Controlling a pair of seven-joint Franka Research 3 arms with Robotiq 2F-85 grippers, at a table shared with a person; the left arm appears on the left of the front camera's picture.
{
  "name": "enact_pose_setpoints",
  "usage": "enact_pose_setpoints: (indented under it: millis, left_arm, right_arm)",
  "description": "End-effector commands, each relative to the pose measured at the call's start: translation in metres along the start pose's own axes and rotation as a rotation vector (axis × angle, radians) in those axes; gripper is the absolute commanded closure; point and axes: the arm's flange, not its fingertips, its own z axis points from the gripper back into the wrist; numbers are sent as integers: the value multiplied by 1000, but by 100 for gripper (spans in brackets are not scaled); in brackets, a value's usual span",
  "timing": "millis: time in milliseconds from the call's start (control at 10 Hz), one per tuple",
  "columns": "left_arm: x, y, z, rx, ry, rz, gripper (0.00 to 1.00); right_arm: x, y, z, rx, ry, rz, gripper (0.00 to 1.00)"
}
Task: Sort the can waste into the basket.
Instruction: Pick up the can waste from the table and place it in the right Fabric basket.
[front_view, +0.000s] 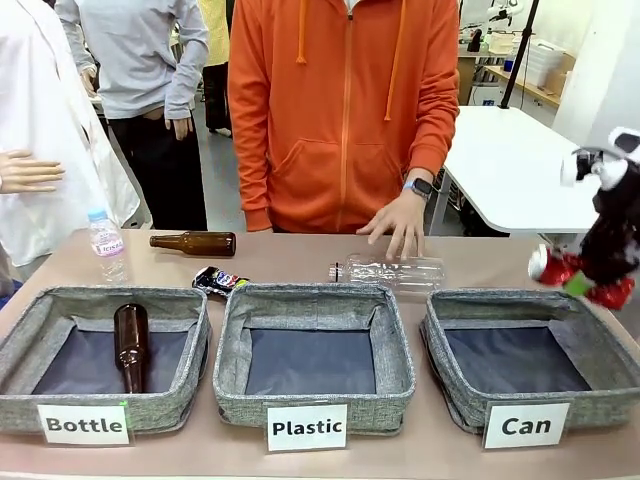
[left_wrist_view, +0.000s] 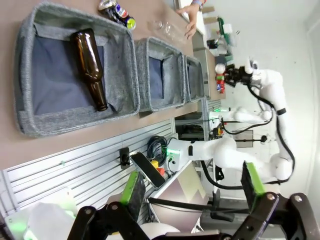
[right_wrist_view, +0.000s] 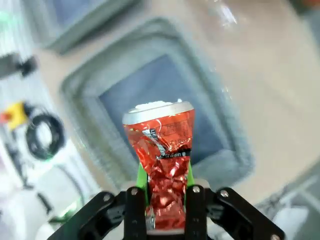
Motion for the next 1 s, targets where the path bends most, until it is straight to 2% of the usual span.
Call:
enact_pose_setpoints:
  millis: [0,300,400,500,600,700,800,900]
  left_arm:
    - [-2,1,0,0,-3,8,0]
    - [-2,1,0,0,-3,8,0]
    - [-2,1,0,0,-3,8,0]
    - [-2,1,0,0,-3,8,0]
    - [-2,1,0,0,-3,8,0]
    - [-2,1,0,0,-3,8,0]
    - [-2,1,0,0,-3,8,0]
    - [-2,1,0,0,-3,8,0]
  right_arm:
    - [-11,3,-4,98,96,257,80]
    - [-21,14,-10,111,120,292,80]
    - [-20,14,-11,112,97,293,80]
    - [-21,12,-10,102,57,295,15]
    - [-19,12,-8,100,39,321,15]
    - [-17,10,-8,87,37,300,0]
    - [-17,7,-7,86,11,288,11]
    - [-18,5,-6,89,-1,285,0]
